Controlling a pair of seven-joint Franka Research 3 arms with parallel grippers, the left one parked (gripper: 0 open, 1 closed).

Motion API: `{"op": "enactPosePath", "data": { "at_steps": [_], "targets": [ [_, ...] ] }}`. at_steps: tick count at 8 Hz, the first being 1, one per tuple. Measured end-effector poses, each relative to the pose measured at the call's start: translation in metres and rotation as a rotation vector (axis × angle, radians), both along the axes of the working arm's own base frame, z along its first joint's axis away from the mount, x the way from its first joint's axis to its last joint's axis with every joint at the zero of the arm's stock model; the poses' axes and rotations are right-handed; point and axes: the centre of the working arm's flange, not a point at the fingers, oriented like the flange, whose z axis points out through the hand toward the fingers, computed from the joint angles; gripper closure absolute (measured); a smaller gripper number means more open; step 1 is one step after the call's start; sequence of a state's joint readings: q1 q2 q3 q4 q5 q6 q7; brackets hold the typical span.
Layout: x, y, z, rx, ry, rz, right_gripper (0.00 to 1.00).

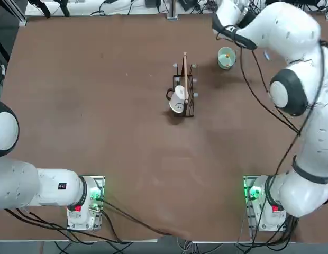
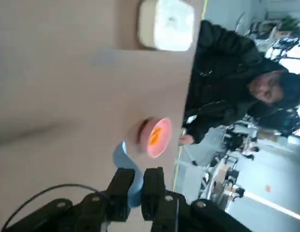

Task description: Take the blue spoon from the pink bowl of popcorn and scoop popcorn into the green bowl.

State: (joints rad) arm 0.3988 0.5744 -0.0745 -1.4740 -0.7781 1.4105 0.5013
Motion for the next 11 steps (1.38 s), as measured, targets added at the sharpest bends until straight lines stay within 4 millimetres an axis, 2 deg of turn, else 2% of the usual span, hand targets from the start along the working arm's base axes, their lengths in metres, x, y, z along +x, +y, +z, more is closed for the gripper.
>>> {"op": "enactPosePath", "data": {
  "at_steps": [2,3,5,8,9,11],
  "targets": [
    [-0.032,-0.101,0.016,0.022,-0.026,-0.004,0.87],
    [-0.047,-0.136,0.020,0.032,-0.033,-0.026,0.87],
    [-0.060,-0.182,0.010,0.014,-0.023,-0.045,0.87],
    [-0.088,-0.258,-0.047,-0.047,0.005,-0.026,0.87],
    [-0.098,-0.271,-0.064,-0.045,0.000,-0.051,0.87],
    [-0.112,-0.277,-0.089,-0.024,-0.005,-0.058,0.87]
  ]
}}
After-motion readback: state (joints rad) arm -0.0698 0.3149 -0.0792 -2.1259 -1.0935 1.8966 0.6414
